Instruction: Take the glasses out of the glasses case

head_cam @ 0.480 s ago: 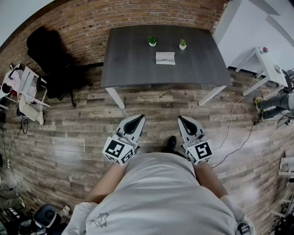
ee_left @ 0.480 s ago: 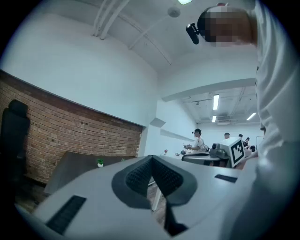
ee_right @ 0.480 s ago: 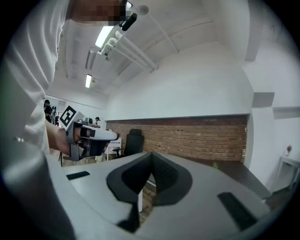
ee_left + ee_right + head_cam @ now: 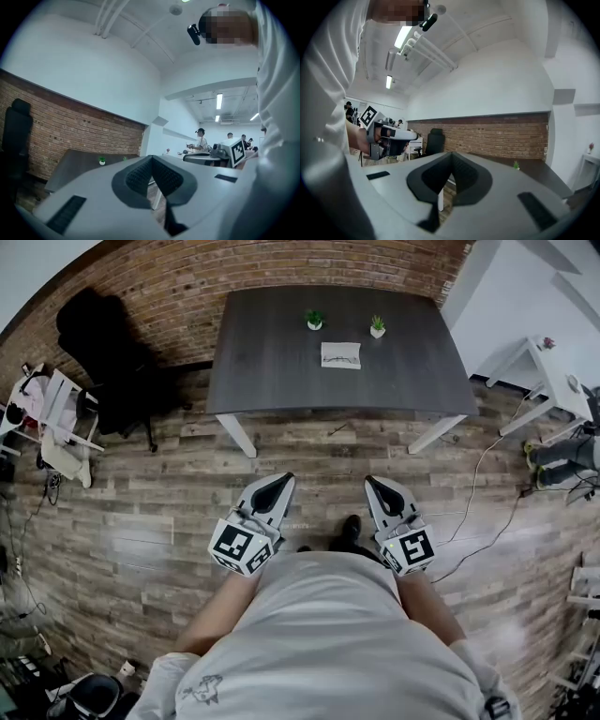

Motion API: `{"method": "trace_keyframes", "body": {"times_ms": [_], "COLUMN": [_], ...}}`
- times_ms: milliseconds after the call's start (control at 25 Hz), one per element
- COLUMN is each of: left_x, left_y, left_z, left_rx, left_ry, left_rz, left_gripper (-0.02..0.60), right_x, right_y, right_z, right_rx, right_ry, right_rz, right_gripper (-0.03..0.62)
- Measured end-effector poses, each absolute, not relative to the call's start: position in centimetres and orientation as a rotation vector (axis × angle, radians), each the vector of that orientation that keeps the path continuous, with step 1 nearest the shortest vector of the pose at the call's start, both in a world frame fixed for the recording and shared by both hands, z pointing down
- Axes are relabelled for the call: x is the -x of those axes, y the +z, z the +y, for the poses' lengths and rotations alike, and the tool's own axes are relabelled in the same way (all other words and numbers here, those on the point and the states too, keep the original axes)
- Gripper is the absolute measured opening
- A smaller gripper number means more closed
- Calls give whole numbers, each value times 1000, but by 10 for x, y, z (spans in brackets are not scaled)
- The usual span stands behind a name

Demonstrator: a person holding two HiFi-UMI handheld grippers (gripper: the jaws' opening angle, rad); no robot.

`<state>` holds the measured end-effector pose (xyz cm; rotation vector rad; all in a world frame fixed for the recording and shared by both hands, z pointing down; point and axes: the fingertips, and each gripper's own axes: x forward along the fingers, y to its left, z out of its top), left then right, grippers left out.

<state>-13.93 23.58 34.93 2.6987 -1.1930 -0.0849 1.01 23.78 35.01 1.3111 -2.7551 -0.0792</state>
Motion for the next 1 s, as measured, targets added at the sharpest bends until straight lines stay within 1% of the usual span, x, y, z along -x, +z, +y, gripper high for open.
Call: {"method": "trace_keyframes", "body": {"times_ms": [360,600,680,840,1000], "left_x": [119,90,79,61,44], "left_y": [361,366,368,367,365], "left_z": [216,196,186,161,135], "left_rx": [-2655,-2642,-2638,-2649,-2638], "left_ry": [-44,-16,-5,16,13], "left_rz": [-1212,-1212,-1212,-1235,-1259], "left_gripper": [11,11,11,11,11], "right_x": [-33,-65,-75,-99,-124], "right_y": [354,362,365,369,373], "right_z": [215,186,174,151,131], "right_rx": [-1292,-1297,-1283,-1248,-1213], "right_ry": [-75,-44,-23,-11,-3], "right_rz": [-2785,-2779,-2780,-2788,-2795], "right_gripper": [6,8,55,116,144]}}
